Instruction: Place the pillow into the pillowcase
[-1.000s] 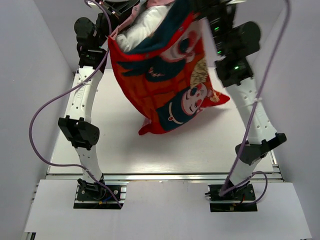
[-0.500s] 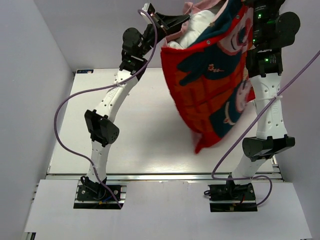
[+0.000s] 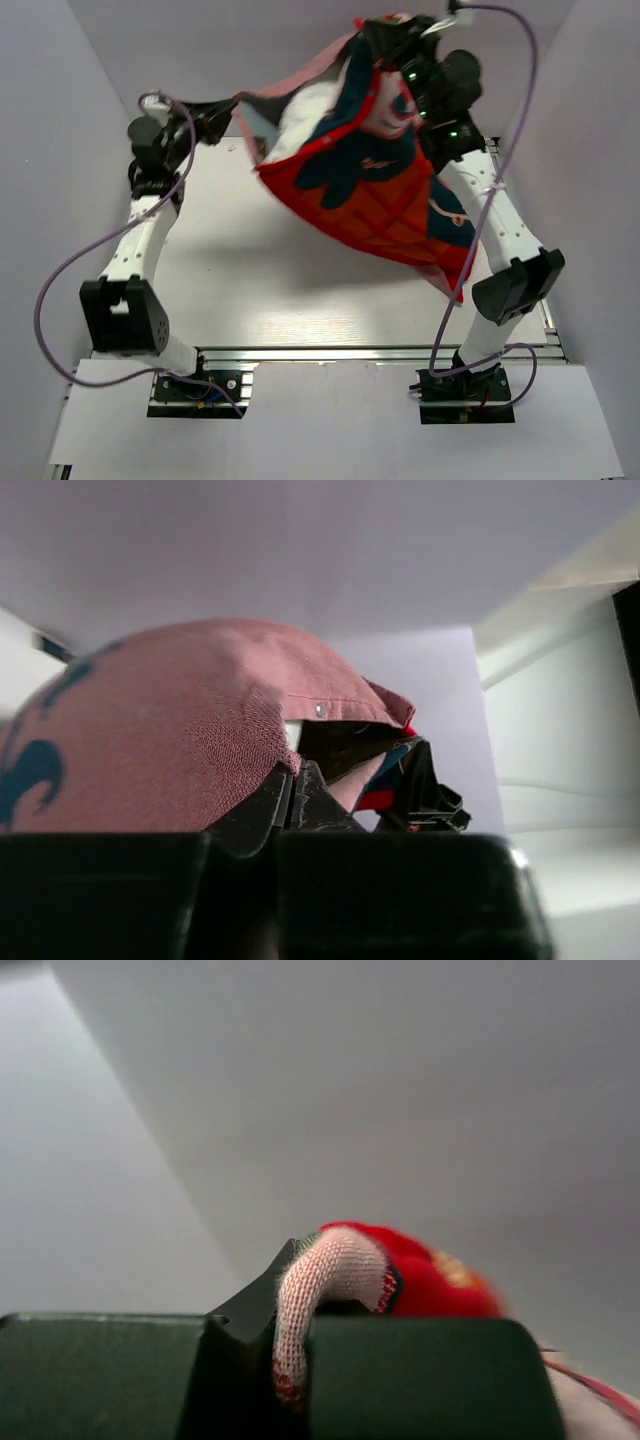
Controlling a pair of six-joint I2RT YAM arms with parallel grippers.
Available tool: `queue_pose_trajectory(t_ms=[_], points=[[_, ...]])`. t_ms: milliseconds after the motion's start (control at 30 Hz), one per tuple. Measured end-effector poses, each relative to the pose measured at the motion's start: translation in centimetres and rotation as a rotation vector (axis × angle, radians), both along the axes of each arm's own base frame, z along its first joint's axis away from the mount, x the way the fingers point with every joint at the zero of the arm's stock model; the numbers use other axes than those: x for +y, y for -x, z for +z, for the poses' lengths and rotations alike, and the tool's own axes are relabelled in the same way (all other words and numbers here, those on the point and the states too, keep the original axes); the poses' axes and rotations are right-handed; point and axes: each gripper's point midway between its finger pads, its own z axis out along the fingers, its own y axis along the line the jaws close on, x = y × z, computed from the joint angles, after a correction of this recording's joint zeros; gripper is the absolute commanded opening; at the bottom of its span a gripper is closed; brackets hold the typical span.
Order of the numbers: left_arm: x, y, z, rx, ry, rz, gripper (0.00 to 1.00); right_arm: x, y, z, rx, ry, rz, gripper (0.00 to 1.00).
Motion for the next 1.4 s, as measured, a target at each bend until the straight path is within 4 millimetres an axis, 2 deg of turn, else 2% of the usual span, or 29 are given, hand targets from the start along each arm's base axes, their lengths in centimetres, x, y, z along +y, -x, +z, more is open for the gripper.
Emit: queue_pose_trajectory(t_ms=[33, 67, 100, 133, 167, 200, 233, 267, 333, 400, 467, 567, 600, 633, 667, 700, 767, 800, 833, 867, 967, 1067, 1133, 1167, 1233, 1400], points=[[1.5, 0.8, -1.2, 0.018, -0.015, 0.029, 0.36, 1.7, -0.2, -1.8, 0.029, 0.03, 0.034, 0.1], [2.5, 1.8, -2.2, 0.031, -0.029, 0.044, 0.42, 3.2, -0.5, -3.5, 0.059, 0.057, 0.065, 0.2], [3.2, 2.6, -3.1, 0.041, -0.041, 0.054, 0.47, 4.9, -0.7, -5.4, 0.089, 0.088, 0.098, 0.39], [3.8, 3.6, -3.9, 0.05, -0.054, 0.063, 0.55, 7.0, -0.6, -7.5, 0.121, 0.126, 0.144, 0.46], [4.3, 4.5, -4.5, 0.059, -0.068, 0.074, 0.69, 8.9, -0.5, -9.3, 0.144, 0.162, 0.186, 0.54], [5.1, 5.2, -5.0, 0.068, -0.082, 0.091, 0.74, 10.7, -0.2, -10.9, 0.16, 0.196, 0.231, 0.67], [5.7, 6.0, -5.1, 0.068, -0.099, 0.103, 0.79, 12.2, 0.2, -12.1, 0.17, 0.22, 0.272, 0.69], [6.4, 6.4, -4.9, 0.065, -0.119, 0.125, 0.88, 13.9, 0.8, -13.3, 0.176, 0.253, 0.318, 0.72], [8.6, 7.1, -4.3, 0.054, -0.178, 0.199, 0.89, 16.3, 2.4, -14.6, 0.178, 0.293, 0.404, 0.75], [11.0, 7.4, -3.5, 0.051, -0.246, 0.289, 0.92, 17.6, 3.9, -14.4, 0.163, 0.313, 0.464, 0.76], [13.5, 7.6, -2.6, 0.061, -0.323, 0.397, 0.93, 17.7, 4.7, -13.2, 0.128, 0.323, 0.494, 0.76], [16.0, 8.4, -1.1, 0.06, -0.442, 0.526, 0.89, 16.1, 5.4, -11.2, 0.08, 0.337, 0.493, 0.76], [16.2, 8.7, -0.5, 0.049, -0.472, 0.548, 0.81, 15.2, 5.6, -10.8, 0.073, 0.351, 0.489, 0.78], [16.3, 9.1, 0.0, 0.035, -0.496, 0.559, 0.78, 14.1, 5.9, -10.5, 0.068, 0.372, 0.481, 0.8], [16.1, 9.4, 0.5, 0.01, -0.519, 0.559, 0.74, 13.1, 6.2, -10.5, 0.063, 0.401, 0.472, 0.89], [15.8, 9.6, 0.8, -0.01, -0.536, 0.548, 0.7, 11.9, 6.7, -10.7, 0.068, 0.435, 0.47, 0.89], [15.0, 9.8, 0.9, -0.038, -0.559, 0.504, 0.74, 9.8, 7.4, -11.4, 0.069, 0.51, 0.452, 0.89], [14.4, 9.6, 0.7, -0.051, -0.574, 0.475, 0.79, 8.5, 7.9, -12.3, 0.088, 0.549, 0.446, 0.89], [13.6, 9.5, 0.4, -0.064, -0.587, 0.436, 0.95, 7.3, 8.4, -13.5, 0.112, 0.588, 0.442, 0.89], [12.6, 9.3, 0.0, -0.079, -0.599, 0.397, 0.98, 6.3, 8.9, -14.6, 0.134, 0.621, 0.44, 0.89], [7.4, 9.4, -1.6, -0.127, -0.634, 0.24, 0.98, 3.0, 10.0, -18.6, 0.235, 0.712, 0.452, 0.89], [1.2, 10.7, -2.9, -0.192, -0.685, 0.079, 0.98, -0.1, 10.3, -22.1, 0.367, 0.763, 0.427, 0.89], [-1.7, 11.8, -3.7, -0.231, -0.726, 0.012, 0.98, -2.1, 10.4, -23.7, 0.452, 0.787, 0.384, 0.89], [-2.5, 12.4, -4.3, -0.242, -0.749, -0.008, 0.98, -2.8, 10.6, -24.0, 0.48, 0.796, 0.364, 0.89], [-2.9, 13.2, -5.3, -0.25, -0.789, -0.013, 0.98, -3.8, 11.3, -24.2, 0.516, 0.809, 0.318, 0.89], [-1.4, 15.4, -7.4, -0.247, -0.861, 0.043, 0.98, -6.0, 13.7, -23.5, 0.529, 0.812, 0.227, 0.89]])
